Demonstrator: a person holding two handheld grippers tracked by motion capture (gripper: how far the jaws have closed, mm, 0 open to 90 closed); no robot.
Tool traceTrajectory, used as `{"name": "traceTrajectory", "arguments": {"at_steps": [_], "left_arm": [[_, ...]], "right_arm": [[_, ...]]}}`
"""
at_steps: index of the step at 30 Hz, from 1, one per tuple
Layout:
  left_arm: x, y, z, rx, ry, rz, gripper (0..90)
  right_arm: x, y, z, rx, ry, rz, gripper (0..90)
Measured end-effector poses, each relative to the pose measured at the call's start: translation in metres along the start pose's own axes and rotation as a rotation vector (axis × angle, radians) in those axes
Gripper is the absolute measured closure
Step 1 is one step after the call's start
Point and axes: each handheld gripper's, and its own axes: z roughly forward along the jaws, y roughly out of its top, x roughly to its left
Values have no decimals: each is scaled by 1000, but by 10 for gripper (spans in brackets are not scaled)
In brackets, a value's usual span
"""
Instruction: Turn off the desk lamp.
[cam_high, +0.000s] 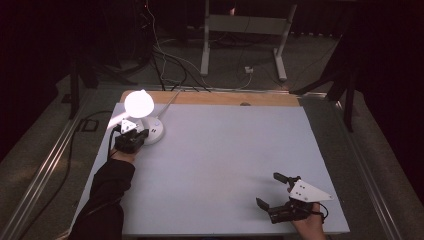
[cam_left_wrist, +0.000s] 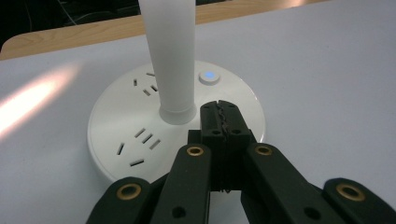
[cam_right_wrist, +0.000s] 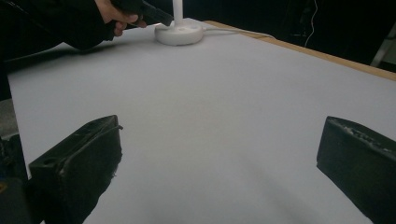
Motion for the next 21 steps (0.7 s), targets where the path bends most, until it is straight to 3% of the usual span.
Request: {"name": "traceTrajectory", "arguments": {"at_steps": [8,14,17,21], "left_arm": [[-1,-3,3,11,5,10,900],[-3,-2,3,27,12,50,900],[-1,-1,3,29,4,39,900],[0,3,-3,-9,-22,5,900]], "right_arm": [[0,0,0,-1,-1,0,0],[0,0,0,2,0,-2,0],[0,0,0,2,0,1,0],[0,0,0,0,-1,-1,0]]}}
